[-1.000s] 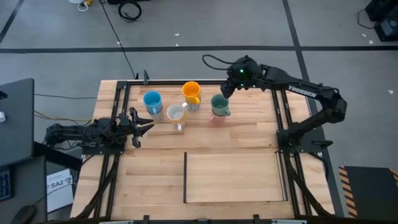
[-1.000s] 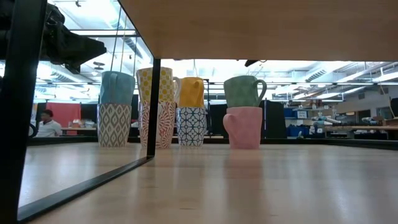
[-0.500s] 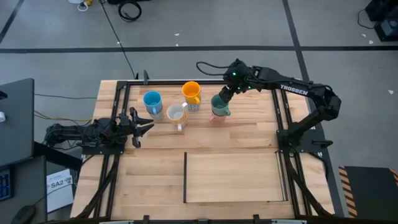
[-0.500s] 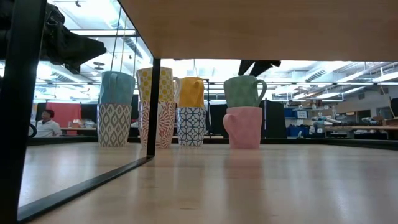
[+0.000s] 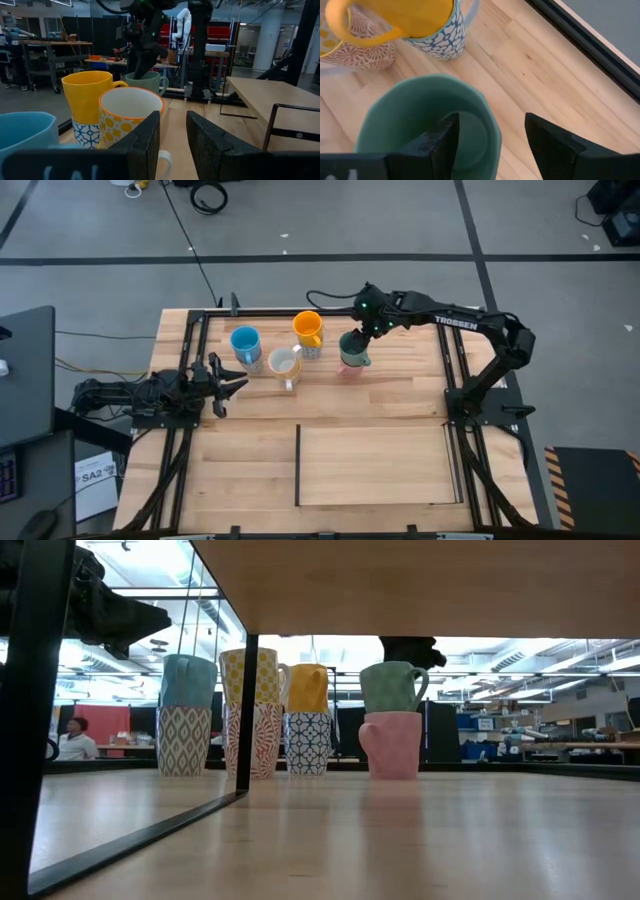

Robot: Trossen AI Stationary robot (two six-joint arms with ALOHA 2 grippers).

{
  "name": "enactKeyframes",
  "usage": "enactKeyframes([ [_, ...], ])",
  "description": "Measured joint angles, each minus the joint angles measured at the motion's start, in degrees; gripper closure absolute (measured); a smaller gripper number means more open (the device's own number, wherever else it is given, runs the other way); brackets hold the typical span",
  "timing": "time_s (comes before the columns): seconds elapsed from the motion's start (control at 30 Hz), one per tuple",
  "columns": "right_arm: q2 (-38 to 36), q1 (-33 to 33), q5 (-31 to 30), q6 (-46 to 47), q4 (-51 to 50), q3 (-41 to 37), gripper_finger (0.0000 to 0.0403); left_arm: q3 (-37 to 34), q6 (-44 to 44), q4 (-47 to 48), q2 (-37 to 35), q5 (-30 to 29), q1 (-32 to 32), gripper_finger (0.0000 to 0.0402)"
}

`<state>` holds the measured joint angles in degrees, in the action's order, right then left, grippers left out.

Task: Place coffee mugs
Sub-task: Put the green mug on the shelf

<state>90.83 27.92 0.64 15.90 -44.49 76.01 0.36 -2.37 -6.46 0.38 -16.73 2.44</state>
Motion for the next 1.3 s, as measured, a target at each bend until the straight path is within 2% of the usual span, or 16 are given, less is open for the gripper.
enactKeyframes([
  [0.87,-0.05,0.00,0.83,0.52,-1.19,0.00,0.0365,0.01,0.00,0.46,0.00,0.00,0.00,0.0299],
  [1.3,-0.08,0.00,1.12,2.38,-1.14,0.00,0.0374,0.00,0.00,0.46,0.00,0.00,0.00,0.0299],
])
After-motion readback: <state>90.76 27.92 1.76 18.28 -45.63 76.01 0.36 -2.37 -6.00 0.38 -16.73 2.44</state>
